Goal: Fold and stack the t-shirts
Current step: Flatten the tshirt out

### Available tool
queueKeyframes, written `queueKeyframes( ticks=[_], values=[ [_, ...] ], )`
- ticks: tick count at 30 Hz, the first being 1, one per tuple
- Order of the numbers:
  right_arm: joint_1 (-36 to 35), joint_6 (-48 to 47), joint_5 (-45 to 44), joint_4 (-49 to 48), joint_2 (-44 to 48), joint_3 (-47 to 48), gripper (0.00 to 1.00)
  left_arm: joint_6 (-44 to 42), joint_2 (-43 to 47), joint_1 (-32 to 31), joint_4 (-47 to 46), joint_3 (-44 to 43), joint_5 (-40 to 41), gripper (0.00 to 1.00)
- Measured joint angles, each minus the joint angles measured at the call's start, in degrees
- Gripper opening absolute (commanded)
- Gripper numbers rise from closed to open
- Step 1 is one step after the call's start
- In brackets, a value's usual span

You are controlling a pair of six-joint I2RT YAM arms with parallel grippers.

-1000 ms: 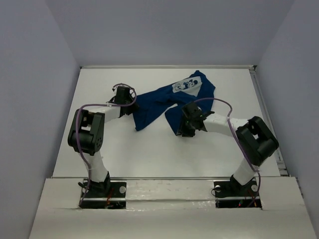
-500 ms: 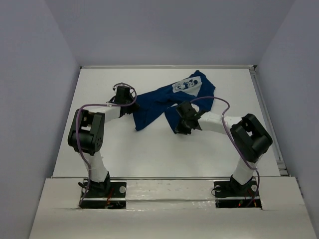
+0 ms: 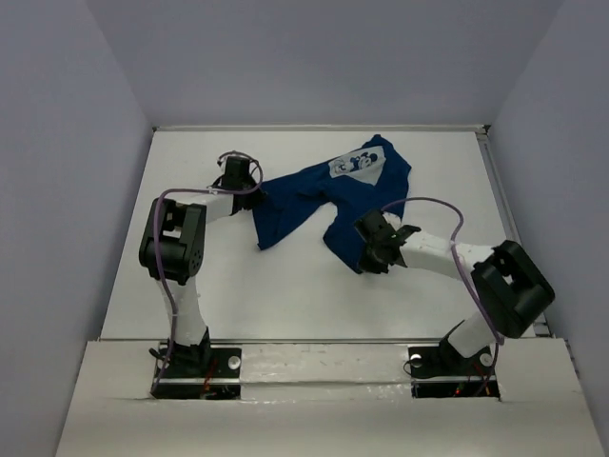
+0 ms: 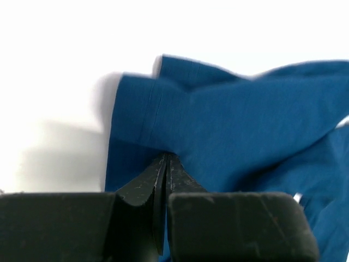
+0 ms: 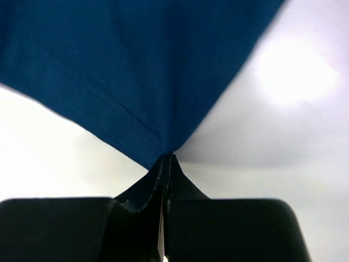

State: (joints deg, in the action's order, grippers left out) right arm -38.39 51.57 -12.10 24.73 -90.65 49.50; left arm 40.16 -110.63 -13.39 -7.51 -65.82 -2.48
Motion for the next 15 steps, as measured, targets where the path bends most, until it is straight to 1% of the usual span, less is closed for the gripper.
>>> queueKeyframes(
  ticks=[6,10,12,13,14,15],
  values=[
    [0.0,-1.3,1.5,11.2,16.6,-8.9,0.00,-1.9,-2.9,2.4,1.6,-9.6,1.9,0.00],
    [0.0,-2.3,3.8,16.6,22.4,-11.0,0.00,-4.5,-2.6,3.4,1.8,-14.0,4.6,0.00],
    [0.0,-2.6,4.7,18.6,24.1,-11.1,0.00,-6.1,-2.4,3.5,2.8,-15.8,6.1,0.06],
    [0.0,-2.8,5.0,19.4,25.0,-11.1,0.00,-7.0,-2.4,3.5,4.2,-16.9,6.2,0.12],
    [0.0,-3.2,5.0,20.3,26.0,-11.0,0.00,-7.9,-2.4,3.4,5.8,-18.2,6.2,0.30],
    [0.0,-3.6,5.0,21.2,26.9,-11.0,0.00,-8.6,-2.2,3.3,6.7,-18.6,6.2,0.39]
  ],
)
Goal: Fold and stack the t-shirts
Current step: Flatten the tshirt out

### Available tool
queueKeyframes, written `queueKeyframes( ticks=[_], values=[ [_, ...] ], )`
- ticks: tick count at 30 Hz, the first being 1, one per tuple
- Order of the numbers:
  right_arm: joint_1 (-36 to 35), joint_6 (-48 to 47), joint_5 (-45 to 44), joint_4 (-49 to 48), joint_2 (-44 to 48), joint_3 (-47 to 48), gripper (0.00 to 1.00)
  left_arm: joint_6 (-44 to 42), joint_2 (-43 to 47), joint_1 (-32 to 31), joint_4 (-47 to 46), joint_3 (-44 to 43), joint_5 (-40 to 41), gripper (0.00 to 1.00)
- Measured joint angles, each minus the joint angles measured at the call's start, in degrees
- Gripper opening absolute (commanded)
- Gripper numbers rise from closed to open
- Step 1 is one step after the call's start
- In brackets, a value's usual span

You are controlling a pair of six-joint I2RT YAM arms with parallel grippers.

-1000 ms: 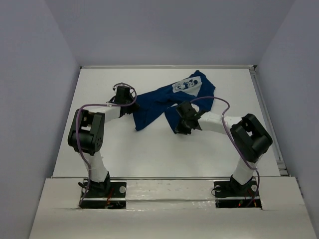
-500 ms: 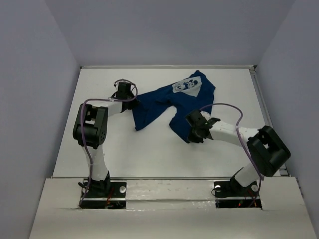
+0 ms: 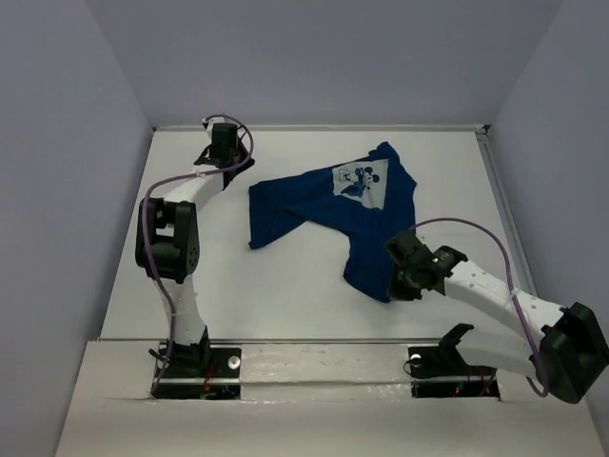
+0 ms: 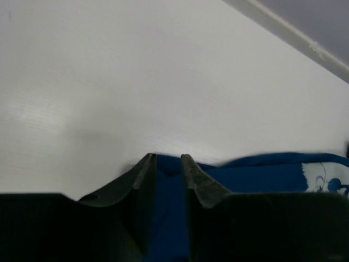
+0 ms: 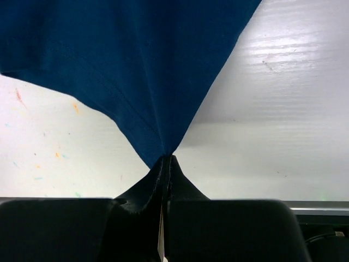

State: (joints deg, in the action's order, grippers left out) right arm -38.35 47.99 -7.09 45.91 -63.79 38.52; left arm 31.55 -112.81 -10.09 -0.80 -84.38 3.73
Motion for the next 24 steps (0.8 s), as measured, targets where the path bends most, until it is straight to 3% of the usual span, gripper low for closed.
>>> queueKeyframes(
  ticks=[3,7,10,12,15,18,22,24],
  values=[
    [0.0,-0.6,0.0,0.8,1.7,0.0,0.00,-1.1,5.8,-0.3,0.2,8.0,-0.6,0.52],
    [0.0,-1.6,0.1,0.7,2.0,0.0,0.00,-1.2,12.0,-0.4,1.6,18.4,-3.9,0.50],
    [0.0,-2.2,0.3,0.4,2.1,0.1,0.00,-1.5,10.9,-0.6,2.1,20.0,-7.0,0.44],
    [0.0,-2.4,0.5,0.2,2.4,0.0,0.00,-2.0,8.3,-0.7,1.8,19.8,-8.8,0.31],
    [0.0,-2.5,0.7,0.0,3.0,0.0,0.00,-2.6,3.5,-0.9,1.1,17.8,-11.5,0.00],
    [0.0,-2.5,1.0,-0.3,3.6,0.0,0.00,-3.2,-0.3,-1.2,1.4,12.9,-12.3,0.00],
    [0.0,-2.5,1.2,-1.7,3.4,0.0,0.00,-4.0,-8.7,-1.9,5.4,-0.8,-10.5,0.00],
    [0.0,-2.3,1.5,-2.6,2.6,0.0,0.00,-4.7,-12.8,-2.2,8.2,-8.6,-8.6,0.29]
  ],
)
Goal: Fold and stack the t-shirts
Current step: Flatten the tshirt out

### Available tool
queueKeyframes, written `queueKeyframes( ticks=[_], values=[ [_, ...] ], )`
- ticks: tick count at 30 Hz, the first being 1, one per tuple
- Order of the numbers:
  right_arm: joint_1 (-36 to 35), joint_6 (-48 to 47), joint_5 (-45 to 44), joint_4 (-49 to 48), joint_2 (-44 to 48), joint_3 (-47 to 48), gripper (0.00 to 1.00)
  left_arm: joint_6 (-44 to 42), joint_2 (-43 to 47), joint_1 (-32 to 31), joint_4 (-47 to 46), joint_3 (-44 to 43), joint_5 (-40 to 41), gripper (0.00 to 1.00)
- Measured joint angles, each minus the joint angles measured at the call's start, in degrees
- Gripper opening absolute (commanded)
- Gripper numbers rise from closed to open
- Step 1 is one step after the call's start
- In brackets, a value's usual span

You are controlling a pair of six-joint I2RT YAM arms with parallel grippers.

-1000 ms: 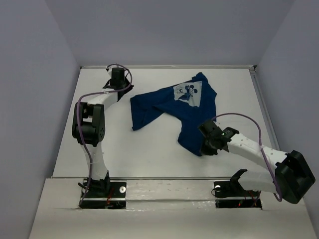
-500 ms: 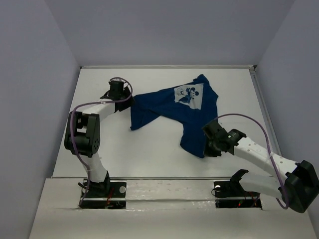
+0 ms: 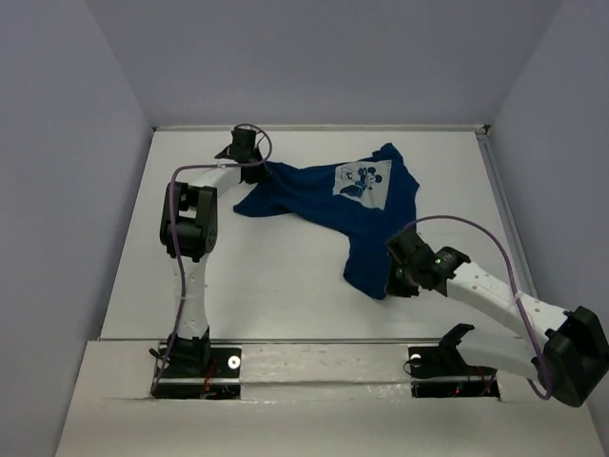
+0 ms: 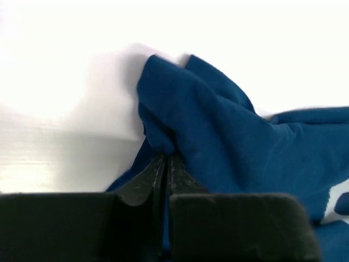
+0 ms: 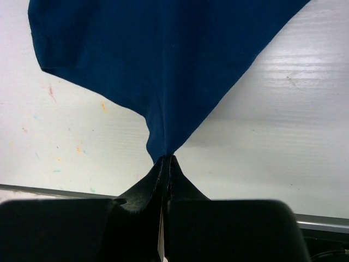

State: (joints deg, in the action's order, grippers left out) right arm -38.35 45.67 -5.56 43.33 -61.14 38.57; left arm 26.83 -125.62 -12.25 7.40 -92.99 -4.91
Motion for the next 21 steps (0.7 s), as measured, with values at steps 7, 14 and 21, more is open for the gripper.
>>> queueKeyframes(
  ticks=[7,14,21],
  values=[
    [0.0,0.2,0.7,-1.8,-0.4,-0.3,0.00,-1.5,6.1,0.1,1.6,5.3,5.6,0.65],
    [0.0,-1.2,2.5,-4.0,-1.1,-2.1,0.00,4.8,31.7,2.5,-0.8,28.6,12.4,0.57],
    [0.0,-3.9,4.1,-6.9,-3.7,-2.1,0.00,21.7,45.4,3.2,-7.2,43.8,11.4,0.46]
  ],
)
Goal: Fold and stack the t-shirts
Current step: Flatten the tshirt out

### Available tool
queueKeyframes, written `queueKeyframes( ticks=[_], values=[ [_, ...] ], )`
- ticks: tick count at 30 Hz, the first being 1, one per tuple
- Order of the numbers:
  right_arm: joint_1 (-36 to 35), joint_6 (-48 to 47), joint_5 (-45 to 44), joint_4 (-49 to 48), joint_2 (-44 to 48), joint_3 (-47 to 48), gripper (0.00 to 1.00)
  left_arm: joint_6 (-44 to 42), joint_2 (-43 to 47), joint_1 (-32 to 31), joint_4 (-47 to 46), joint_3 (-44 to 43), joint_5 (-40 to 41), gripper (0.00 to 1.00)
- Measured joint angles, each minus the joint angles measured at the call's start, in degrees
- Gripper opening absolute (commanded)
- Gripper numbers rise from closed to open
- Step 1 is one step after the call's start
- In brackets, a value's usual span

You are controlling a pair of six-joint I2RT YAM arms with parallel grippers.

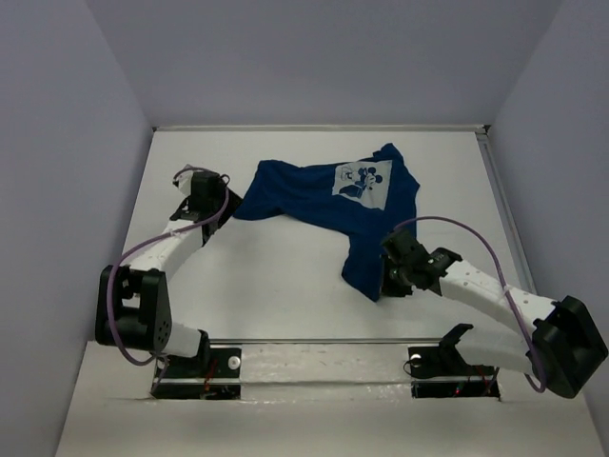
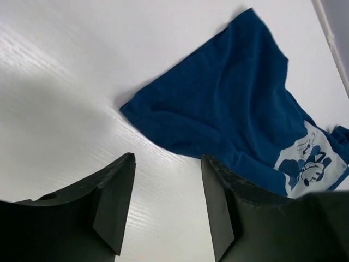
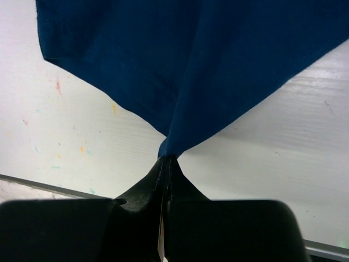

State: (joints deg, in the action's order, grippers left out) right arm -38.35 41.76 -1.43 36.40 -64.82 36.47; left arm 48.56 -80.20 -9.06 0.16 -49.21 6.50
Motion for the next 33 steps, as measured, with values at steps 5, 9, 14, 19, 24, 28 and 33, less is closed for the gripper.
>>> queueKeyframes(
  ticks=[5,9,14,19,24,28,33],
  values=[
    [0.0,-1.6,1.6,-1.2,-0.9,0.0,0.00,9.2,-5.0,0.1,-1.4,1.7,-0.9,0.45],
    [0.0,-2.1,2.1,-1.3,-0.7,0.0,0.00,15.1,-7.8,0.1,-3.7,1.7,-0.9,0.45],
    [0.0,-2.1,2.5,-1.3,0.7,0.0,0.00,18.1,-8.7,0.1,-6.2,1.7,-0.3,0.45],
    [0.0,-2.1,2.5,-1.3,1.4,0.0,0.00,18.9,-12.0,0.1,-7.3,1.3,0.3,0.44],
    [0.0,-2.1,2.5,-1.3,1.5,0.0,0.00,18.6,-13.8,0.1,-5.6,0.6,1.4,0.44],
    [0.0,-2.1,2.6,-1.3,1.5,0.0,0.00,18.2,-13.8,0.2,-5.1,-0.6,1.9,0.44],
    [0.0,-2.1,2.6,-1.3,1.5,0.0,0.00,17.7,-15.0,0.5,-5.0,-2.6,2.2,0.43]
  ],
)
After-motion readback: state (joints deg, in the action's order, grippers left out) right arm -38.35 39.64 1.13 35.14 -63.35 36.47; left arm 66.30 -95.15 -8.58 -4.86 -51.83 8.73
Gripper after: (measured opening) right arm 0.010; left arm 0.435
